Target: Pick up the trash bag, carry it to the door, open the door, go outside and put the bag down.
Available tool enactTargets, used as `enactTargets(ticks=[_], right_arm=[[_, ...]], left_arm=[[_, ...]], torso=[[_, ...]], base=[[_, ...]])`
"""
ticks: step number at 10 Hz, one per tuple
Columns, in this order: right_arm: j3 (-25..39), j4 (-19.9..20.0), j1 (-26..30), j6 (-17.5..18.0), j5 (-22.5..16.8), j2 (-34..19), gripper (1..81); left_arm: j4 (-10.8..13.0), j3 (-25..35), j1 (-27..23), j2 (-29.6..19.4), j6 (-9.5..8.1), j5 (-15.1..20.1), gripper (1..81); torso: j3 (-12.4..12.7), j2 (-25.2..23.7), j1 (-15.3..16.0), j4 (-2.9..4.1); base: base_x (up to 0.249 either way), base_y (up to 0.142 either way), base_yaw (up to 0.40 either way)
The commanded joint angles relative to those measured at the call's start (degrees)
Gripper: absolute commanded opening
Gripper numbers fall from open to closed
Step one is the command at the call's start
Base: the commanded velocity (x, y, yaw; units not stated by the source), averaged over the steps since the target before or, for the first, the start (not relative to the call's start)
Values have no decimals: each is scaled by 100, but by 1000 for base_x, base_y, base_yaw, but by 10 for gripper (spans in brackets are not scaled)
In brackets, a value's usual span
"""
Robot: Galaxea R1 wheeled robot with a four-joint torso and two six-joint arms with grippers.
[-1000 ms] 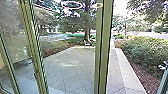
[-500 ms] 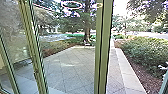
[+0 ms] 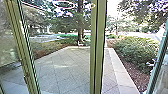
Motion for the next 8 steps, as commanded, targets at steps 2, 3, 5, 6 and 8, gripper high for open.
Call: enactTargets(ticks=[2, 3, 5, 6, 8], right_arm=[[39, -26, 361, -29, -324, 47, 811], [39, -26, 361, -29, -324, 48, 811], [39, -26, 361, -29, -315, 56, 811], [30, -26, 361, -29, -315, 56, 811], [30, -26, 361, -29, -324, 82, 811]], left_arm=[[42, -1, -327, -12, 35, 276, 10], [42, -1, -327, -12, 35, 276, 10], [42, -1, -327, -12, 35, 276, 10], [42, -10, -327, -12, 35, 276, 10], [34, -1, -327, -12, 35, 276, 10]], torso=[[0, 0, 0, 0], [0, 0, 0, 0], [0, 0, 0, 0], [0, 0, 0, 0], [0, 0, 0, 0]], base=[[0, 0, -236], [0, 0, -237], [0, 0, -237], [0, 0, -237], [0, 0, -217]])
